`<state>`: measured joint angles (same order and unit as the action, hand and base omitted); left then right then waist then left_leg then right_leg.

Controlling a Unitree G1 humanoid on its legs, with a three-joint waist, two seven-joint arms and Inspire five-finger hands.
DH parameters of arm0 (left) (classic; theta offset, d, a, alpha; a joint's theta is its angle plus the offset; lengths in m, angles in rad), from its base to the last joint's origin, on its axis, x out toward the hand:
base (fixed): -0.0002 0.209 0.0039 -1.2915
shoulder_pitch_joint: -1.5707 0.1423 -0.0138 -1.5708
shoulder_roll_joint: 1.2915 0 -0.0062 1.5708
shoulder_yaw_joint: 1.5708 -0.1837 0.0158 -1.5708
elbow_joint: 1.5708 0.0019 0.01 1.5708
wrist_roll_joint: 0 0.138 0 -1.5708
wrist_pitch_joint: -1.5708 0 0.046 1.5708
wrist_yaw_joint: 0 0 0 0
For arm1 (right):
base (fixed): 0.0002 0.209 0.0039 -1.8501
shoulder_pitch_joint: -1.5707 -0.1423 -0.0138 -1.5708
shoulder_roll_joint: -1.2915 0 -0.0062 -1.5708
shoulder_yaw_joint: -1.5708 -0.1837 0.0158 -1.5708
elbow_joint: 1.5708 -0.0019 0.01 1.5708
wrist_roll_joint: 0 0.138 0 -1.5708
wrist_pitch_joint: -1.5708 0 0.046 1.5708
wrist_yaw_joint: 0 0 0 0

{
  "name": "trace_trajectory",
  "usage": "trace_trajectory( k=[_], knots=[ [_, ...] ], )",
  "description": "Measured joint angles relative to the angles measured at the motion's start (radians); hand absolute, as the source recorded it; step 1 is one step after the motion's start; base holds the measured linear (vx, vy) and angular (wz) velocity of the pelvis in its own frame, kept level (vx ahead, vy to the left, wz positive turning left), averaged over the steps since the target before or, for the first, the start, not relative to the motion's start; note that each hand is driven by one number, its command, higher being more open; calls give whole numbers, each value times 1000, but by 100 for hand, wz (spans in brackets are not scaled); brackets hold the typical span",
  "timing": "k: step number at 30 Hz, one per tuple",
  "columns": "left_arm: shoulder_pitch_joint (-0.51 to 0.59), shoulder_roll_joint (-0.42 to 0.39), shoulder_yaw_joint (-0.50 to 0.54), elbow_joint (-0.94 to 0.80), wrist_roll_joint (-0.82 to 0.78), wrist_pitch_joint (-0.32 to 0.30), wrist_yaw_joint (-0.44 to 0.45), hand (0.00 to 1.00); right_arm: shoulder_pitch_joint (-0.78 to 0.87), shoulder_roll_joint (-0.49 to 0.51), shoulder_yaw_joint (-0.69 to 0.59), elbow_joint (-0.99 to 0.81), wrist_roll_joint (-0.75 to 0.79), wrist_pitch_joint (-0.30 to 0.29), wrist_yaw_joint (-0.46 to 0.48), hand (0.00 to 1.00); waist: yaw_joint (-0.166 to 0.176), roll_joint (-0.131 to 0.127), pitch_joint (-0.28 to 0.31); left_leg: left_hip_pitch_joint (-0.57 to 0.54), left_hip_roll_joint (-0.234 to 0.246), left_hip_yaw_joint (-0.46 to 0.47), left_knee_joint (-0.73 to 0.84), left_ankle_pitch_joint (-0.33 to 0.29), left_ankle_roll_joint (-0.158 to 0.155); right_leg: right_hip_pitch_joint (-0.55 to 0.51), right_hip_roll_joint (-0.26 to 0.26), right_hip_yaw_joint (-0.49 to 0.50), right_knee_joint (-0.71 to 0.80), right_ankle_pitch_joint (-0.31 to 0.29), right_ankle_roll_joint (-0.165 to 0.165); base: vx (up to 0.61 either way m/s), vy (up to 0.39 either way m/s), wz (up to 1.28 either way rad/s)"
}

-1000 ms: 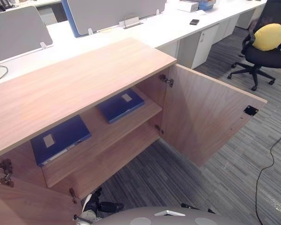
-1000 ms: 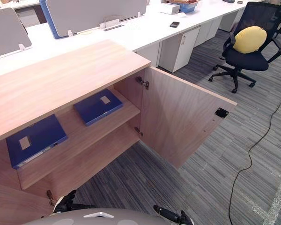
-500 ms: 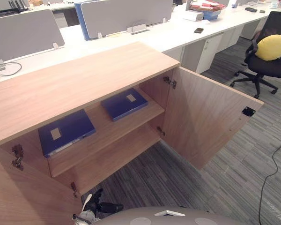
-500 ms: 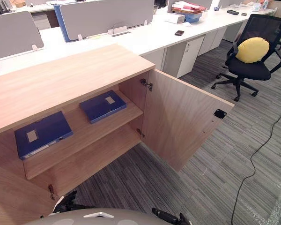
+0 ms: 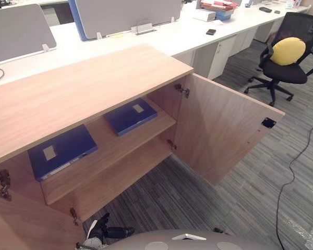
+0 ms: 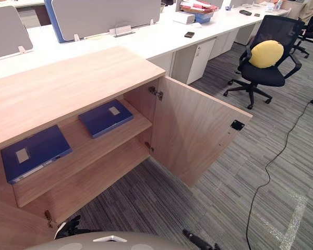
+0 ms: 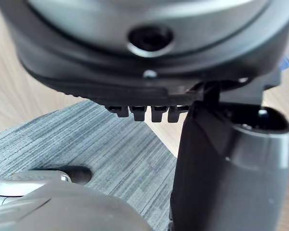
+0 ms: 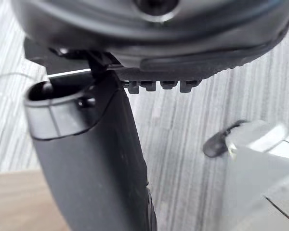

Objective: Walk over to the cabinet, pick up the folder, carry it to the office cabinet, place the folder inside the office cabinet, then close the office cabinet door

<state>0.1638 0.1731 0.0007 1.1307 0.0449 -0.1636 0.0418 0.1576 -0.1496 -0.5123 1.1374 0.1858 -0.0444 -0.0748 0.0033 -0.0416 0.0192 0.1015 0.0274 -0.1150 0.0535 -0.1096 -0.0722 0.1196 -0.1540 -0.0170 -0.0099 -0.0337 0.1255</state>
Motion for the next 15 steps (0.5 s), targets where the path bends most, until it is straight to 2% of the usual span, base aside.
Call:
trace_trajectory(
  k=[4,5,6,15],
  knots=[
    [3,-3,8,-4,-1,0,-5,100,-26,-67,-33,-52,24,2,1,100,-6,0,-7,-16,0,-1,6,-2,-1,-22,1,0,17,-8,-3,0,0,0],
    [4,-4,8,-4,-2,0,-8,100,-41,-97,-34,-63,25,2,6,100,-6,11,-19,-25,0,0,11,-4,-1,-33,1,2,25,-11,-7,9,5,-5],
    [6,-6,9,-6,-4,0,-12,100,-63,-125,-34,-73,25,8,11,100,-7,7,-16,-26,0,3,11,-5,-1,-37,1,7,26,-11,-7,8,6,-7],
    [37,-20,7,-46,-38,1,-30,100,-203,-328,9,-130,24,16,32,100,-14,35,-35,-49,0,12,14,-11,1,-69,2,21,32,-14,-12,6,3,-4]
  ],
)
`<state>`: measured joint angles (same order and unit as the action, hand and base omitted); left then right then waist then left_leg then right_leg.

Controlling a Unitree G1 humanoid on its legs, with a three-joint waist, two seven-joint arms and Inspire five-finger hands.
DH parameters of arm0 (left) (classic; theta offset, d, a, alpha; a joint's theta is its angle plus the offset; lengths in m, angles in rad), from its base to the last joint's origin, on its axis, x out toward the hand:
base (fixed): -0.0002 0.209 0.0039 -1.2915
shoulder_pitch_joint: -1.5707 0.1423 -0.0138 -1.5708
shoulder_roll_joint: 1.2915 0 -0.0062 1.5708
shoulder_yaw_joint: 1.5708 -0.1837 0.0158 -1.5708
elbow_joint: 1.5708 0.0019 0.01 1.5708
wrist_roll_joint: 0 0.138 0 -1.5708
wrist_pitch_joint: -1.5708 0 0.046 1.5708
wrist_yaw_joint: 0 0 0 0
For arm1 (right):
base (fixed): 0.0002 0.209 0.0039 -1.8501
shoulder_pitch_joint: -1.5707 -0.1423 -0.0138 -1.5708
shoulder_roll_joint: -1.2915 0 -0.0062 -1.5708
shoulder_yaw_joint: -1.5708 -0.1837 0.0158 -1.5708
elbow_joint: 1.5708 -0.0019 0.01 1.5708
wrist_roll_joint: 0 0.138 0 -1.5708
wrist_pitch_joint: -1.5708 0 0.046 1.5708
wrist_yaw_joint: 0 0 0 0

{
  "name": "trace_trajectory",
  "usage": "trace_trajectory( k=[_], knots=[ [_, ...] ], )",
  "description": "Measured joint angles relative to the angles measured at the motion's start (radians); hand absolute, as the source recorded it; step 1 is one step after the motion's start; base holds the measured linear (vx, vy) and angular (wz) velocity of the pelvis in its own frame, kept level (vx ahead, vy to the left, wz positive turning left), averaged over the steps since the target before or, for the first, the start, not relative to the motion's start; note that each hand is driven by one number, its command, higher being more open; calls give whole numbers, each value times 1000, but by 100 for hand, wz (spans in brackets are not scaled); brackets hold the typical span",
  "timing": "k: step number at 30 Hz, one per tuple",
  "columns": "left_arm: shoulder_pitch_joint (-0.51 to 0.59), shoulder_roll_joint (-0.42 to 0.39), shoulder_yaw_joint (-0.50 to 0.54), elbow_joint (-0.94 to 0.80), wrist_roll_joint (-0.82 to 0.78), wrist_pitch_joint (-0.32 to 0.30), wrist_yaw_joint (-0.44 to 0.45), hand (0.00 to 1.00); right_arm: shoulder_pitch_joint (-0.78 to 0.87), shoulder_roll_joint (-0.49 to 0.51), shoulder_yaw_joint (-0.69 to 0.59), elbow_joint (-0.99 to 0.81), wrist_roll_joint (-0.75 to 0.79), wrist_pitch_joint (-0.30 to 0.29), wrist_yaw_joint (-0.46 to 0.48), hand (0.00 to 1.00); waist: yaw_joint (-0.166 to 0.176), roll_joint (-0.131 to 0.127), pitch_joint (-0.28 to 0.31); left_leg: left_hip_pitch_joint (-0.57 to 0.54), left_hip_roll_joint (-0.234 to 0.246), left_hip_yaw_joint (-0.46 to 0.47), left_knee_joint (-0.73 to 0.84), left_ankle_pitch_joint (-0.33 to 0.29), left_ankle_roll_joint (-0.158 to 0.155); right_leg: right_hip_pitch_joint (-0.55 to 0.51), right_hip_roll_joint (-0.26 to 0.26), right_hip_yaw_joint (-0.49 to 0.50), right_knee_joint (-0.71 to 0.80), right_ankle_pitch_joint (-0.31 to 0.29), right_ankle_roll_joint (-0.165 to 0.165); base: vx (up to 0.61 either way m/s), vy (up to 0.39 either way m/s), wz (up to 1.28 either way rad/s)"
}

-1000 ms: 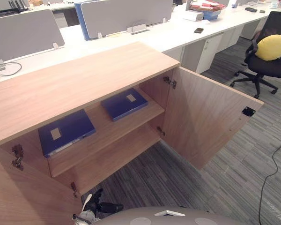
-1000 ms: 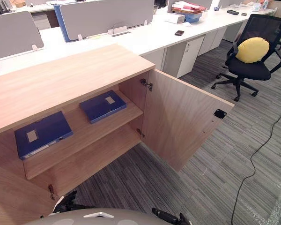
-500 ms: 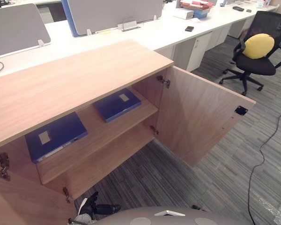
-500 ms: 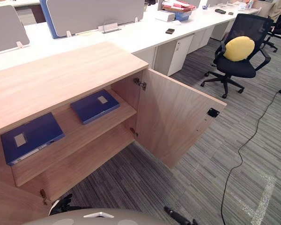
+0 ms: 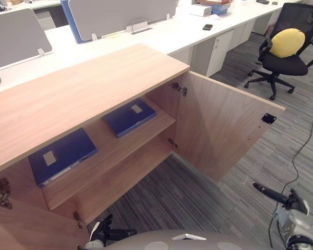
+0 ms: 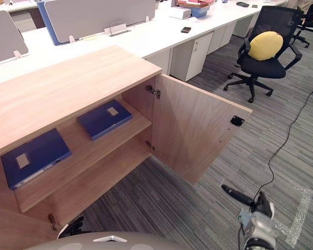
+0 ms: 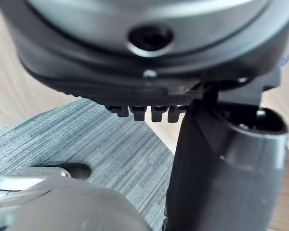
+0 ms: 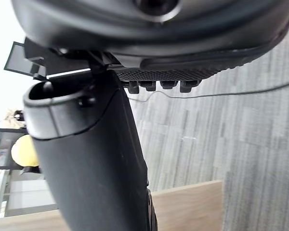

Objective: Walk over to the cabinet, pick up the folder, carry it to the office cabinet, place the folder inside the office cabinet, then close the office cabinet door

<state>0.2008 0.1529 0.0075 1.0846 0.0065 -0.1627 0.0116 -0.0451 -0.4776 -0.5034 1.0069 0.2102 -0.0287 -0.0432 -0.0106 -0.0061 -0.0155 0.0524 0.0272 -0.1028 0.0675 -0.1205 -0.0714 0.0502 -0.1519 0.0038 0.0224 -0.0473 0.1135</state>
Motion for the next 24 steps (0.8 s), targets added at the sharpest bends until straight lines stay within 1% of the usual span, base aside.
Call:
trace_trajectory(
  k=[1,5,7,14,18,20,24],
  knots=[
    [4,0,0,-3,-6,0,0,100,-19,-23,13,-2,0,0,0,100,-3,2,-1,-2,0,0,0,0,0,-2,0,-1,0,0,0,0,0,0],
    [7,-2,-2,-7,-13,0,-4,100,-78,-62,85,-18,0,0,0,100,-15,7,-4,-6,0,-1,1,0,0,-5,0,-1,11,-4,-6,20,1,0],
    [8,-3,-2,-7,-14,0,-6,100,-91,-64,112,-42,0,0,2,100,-19,9,-5,-6,-1,-1,2,0,1,-7,0,0,17,-6,-10,0,0,0],
    [29,-10,0,-35,-54,0,-4,100,-138,-85,182,-44,-6,0,6,100,-22,15,-4,-11,-2,-3,12,-1,1,-17,-1,-1,26,-8,-13,-25,-5,0],
    [43,-22,1,-36,-67,0,-2,100,-174,-119,221,-44,-11,1,6,100,-27,33,0,-13,-2,-5,15,0,1,-17,-1,-2,25,-5,-9,-8,-9,0],
    [44,-24,1,-36,-80,0,-2,100,-188,-120,226,-44,-48,1,6,100,-30,35,1,-16,-2,-9,15,0,1,-17,-1,-6,24,-4,-7,-21,-37,3],
    [46,-26,11,-36,-85,0,-2,100,-219,-121,253,-44,-50,3,4,100,-40,35,1,-28,-6,-14,17,1,3,-19,-4,-11,9,4,5,3,1,2]
  ],
)
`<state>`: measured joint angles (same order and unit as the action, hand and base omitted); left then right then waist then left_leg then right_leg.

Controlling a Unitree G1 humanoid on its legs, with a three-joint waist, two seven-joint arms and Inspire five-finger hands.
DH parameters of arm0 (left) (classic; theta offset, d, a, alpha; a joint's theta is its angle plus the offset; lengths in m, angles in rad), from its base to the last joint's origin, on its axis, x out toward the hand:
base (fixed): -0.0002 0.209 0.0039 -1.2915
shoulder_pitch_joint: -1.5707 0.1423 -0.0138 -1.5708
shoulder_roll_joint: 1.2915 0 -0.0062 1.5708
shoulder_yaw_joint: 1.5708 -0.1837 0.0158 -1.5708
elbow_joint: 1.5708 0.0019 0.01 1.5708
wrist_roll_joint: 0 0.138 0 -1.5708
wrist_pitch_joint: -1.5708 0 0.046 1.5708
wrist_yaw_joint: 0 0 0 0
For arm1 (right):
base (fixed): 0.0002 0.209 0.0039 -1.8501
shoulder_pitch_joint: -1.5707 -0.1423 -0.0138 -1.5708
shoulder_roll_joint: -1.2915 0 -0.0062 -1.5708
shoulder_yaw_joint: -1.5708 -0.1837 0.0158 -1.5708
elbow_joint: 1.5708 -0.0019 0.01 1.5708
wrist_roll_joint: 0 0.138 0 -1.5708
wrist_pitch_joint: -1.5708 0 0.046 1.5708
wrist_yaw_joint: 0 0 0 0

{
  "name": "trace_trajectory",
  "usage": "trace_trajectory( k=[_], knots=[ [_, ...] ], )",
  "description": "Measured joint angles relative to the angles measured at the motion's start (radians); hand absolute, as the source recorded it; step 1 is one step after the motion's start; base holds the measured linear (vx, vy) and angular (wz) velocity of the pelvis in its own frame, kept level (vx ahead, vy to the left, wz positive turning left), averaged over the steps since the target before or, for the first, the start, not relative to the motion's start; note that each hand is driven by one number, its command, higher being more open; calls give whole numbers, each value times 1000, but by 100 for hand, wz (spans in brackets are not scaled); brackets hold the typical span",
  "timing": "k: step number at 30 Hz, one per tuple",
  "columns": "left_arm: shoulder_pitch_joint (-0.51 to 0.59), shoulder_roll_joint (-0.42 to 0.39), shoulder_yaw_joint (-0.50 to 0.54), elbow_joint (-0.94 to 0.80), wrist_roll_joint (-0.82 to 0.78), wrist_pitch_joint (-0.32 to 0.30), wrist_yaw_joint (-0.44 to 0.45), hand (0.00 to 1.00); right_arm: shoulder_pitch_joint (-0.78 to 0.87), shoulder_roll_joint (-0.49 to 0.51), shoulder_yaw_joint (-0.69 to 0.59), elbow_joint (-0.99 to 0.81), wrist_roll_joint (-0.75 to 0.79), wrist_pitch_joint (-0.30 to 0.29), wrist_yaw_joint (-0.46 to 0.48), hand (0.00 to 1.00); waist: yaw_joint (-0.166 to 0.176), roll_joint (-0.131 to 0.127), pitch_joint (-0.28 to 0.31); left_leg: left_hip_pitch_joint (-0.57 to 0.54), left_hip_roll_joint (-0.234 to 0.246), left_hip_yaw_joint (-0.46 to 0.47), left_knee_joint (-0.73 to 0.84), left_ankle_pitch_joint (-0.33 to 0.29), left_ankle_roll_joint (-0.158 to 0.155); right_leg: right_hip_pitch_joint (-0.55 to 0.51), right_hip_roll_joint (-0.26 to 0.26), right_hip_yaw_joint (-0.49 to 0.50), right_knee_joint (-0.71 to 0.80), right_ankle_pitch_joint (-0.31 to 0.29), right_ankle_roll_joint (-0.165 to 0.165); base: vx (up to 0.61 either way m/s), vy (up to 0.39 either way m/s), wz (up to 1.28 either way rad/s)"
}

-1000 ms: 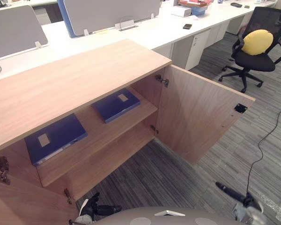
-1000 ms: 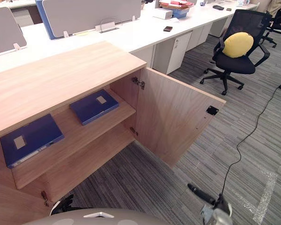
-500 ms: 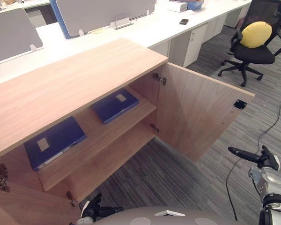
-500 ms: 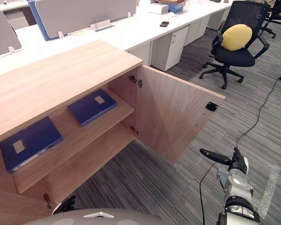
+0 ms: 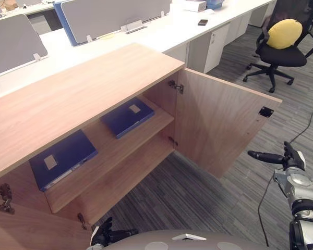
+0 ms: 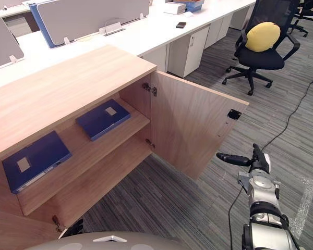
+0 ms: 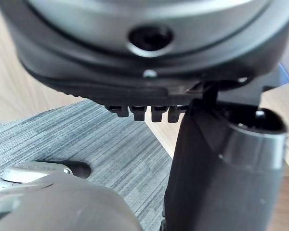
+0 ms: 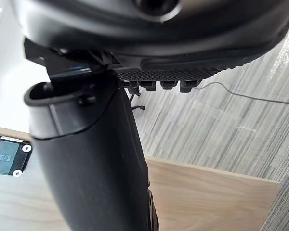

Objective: Walk over to the cabinet, pick up the folder, carry it to the office cabinet, place the folder inside the office cabinet, then close the office cabinet door

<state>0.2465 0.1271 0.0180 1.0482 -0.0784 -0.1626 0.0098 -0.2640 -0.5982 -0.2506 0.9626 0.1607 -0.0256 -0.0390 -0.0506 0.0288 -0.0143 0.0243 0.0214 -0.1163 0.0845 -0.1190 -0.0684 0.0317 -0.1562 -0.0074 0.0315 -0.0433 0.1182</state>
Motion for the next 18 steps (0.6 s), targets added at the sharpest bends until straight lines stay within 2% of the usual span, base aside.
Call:
trace_trajectory(
  k=[4,12,18],
  knots=[
    [8,-4,12,0,-8,0,3,100,-26,-1,3,0,-1,4,0,100,-7,1,2,-1,-3,-5,0,1,2,2,-3,-6,0,1,1,7,2,3],
    [28,-12,30,-22,-24,-5,5,100,-73,-75,10,16,-38,17,0,100,-13,0,9,-3,-18,-10,0,8,11,3,-19,-10,-4,9,8,-11,11,2],
    [32,-12,31,-23,-34,-7,5,100,-107,-81,28,30,-38,18,7,100,-12,-2,13,-11,-18,-6,0,11,11,0,-18,-7,-19,20,7,-14,0,-2]
  ],
)
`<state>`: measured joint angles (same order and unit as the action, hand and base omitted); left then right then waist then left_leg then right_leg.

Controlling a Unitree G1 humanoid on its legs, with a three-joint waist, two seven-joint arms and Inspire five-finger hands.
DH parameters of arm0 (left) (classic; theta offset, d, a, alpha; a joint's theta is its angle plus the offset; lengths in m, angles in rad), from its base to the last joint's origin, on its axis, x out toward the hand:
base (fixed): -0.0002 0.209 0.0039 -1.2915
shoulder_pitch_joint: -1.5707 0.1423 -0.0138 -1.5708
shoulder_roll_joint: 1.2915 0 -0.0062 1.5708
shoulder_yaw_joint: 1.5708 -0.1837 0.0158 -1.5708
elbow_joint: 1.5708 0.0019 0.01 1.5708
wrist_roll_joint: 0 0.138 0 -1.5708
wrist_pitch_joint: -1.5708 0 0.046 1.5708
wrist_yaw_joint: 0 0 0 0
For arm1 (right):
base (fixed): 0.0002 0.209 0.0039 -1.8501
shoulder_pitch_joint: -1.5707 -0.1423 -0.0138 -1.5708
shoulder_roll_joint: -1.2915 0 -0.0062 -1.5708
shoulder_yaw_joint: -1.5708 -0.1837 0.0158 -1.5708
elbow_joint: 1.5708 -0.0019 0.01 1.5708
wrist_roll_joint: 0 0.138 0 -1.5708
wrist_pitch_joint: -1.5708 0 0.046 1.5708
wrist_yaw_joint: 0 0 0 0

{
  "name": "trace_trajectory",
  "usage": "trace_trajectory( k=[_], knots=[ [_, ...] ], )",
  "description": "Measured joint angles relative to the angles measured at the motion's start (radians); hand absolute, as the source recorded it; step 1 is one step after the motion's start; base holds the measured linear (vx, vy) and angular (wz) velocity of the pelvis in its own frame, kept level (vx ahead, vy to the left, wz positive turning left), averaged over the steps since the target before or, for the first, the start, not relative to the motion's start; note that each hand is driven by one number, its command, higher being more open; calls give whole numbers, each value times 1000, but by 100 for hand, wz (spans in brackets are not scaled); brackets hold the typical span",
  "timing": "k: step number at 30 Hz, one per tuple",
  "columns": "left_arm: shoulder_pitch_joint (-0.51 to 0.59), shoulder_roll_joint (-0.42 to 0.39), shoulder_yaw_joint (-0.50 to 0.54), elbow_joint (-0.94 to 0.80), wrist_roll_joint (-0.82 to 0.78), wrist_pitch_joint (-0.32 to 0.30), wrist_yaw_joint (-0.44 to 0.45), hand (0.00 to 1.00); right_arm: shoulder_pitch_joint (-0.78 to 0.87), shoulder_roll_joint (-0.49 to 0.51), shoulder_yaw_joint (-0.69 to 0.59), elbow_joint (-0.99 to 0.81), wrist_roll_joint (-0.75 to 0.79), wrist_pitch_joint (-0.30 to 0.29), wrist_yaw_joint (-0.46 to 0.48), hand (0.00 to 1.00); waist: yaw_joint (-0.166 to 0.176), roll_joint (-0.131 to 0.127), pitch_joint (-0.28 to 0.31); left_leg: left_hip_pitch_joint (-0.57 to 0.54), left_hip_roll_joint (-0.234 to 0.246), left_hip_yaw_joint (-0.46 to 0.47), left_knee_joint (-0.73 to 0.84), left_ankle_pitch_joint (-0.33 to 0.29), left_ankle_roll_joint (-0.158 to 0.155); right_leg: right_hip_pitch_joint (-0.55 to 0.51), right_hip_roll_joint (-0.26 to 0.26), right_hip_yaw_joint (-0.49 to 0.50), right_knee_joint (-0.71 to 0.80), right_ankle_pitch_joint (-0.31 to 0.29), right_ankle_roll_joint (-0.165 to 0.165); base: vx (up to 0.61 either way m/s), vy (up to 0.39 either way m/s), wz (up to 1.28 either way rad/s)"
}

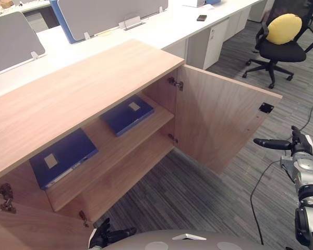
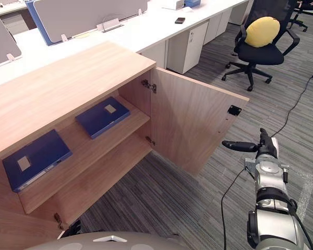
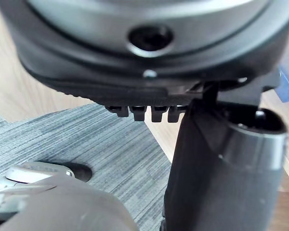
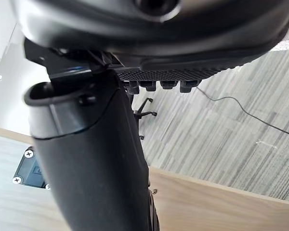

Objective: Walk over to the cabinet, pick up the folder, carry it to the office cabinet, place the folder inside the office cabinet, then close the office cabinet door

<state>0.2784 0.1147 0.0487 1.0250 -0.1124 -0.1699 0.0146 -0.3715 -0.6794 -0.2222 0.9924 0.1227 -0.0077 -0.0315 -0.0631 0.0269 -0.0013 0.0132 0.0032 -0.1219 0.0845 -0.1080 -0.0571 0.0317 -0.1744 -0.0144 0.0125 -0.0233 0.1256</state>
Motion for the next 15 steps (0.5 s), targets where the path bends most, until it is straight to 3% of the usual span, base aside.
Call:
trace_trajectory(
  k=[15],
  knots=[
    [5,-3,1,-22,-38,-3,1,100,-77,-27,111,13,-1,0,25,100,8,-11,25,-6,-2,-13,-1,0,0,9,0,-13,-14,3,-11,5,0,2]
  ],
)
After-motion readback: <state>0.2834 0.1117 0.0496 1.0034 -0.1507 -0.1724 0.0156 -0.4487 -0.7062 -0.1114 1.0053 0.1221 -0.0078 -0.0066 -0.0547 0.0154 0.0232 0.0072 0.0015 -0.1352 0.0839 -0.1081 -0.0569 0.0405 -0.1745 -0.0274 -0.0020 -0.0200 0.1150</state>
